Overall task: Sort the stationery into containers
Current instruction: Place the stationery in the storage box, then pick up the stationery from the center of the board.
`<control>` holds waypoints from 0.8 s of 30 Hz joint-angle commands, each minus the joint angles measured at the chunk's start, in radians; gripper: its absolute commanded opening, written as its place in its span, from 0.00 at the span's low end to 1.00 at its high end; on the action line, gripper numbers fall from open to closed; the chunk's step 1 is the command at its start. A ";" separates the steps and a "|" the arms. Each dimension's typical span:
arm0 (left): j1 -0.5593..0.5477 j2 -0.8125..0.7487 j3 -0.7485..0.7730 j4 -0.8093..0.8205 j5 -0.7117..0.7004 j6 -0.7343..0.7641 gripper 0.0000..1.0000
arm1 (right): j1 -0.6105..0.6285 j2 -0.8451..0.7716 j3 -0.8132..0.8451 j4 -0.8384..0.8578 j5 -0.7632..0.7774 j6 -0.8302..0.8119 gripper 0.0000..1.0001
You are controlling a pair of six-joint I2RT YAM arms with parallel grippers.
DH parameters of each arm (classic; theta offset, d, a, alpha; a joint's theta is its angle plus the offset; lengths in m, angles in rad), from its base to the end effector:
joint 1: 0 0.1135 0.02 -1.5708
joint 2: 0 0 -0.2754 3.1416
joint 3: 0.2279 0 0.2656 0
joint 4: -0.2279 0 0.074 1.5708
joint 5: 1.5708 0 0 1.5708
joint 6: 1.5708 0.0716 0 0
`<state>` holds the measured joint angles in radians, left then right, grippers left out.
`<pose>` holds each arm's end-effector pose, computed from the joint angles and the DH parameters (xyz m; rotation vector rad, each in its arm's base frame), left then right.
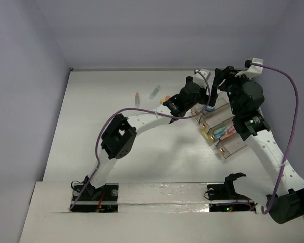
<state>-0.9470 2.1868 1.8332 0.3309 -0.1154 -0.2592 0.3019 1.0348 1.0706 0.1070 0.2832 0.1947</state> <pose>0.3500 -0.4722 0.3017 0.4704 1.5908 -0.8395 0.2705 0.0633 0.4398 0.1570 1.4283 0.2062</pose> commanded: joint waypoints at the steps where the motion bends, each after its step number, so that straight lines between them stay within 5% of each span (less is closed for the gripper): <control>1: 0.008 -0.192 -0.140 0.169 -0.053 -0.006 0.99 | -0.003 -0.002 0.072 -0.015 -0.015 0.032 0.47; 2: 0.023 -0.255 -0.185 0.183 -0.056 -0.024 0.99 | -0.003 0.001 0.077 -0.029 -0.019 0.037 0.32; 5: 0.048 -0.390 -0.394 0.236 -0.081 -0.098 0.99 | -0.003 0.036 0.097 -0.062 -0.021 0.041 0.20; 10: 0.067 -0.620 -0.742 0.300 -0.147 -0.192 0.99 | -0.012 0.152 0.112 -0.098 -0.038 0.040 0.22; 13: 0.093 -0.781 -0.929 0.269 -0.121 -0.253 0.98 | -0.012 0.265 0.152 -0.151 -0.094 0.048 0.33; 16: 0.093 -0.952 -1.002 0.189 -0.138 -0.265 0.98 | -0.012 0.365 0.209 -0.202 -0.153 0.048 0.59; 17: 0.093 -1.037 -1.032 0.131 -0.144 -0.264 0.98 | -0.012 0.430 0.245 -0.229 -0.165 0.043 0.75; 20: 0.093 -1.197 -1.054 -0.022 -0.168 -0.233 0.99 | -0.012 0.558 0.310 -0.283 -0.165 0.032 0.94; 24: 0.102 -1.347 -1.037 -0.228 -0.199 -0.184 0.99 | -0.012 0.716 0.458 -0.374 -0.164 0.019 1.00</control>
<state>-0.8497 0.9257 0.7788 0.2729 -0.2752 -0.4789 0.2943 1.6798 1.4200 -0.2016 0.1356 0.2314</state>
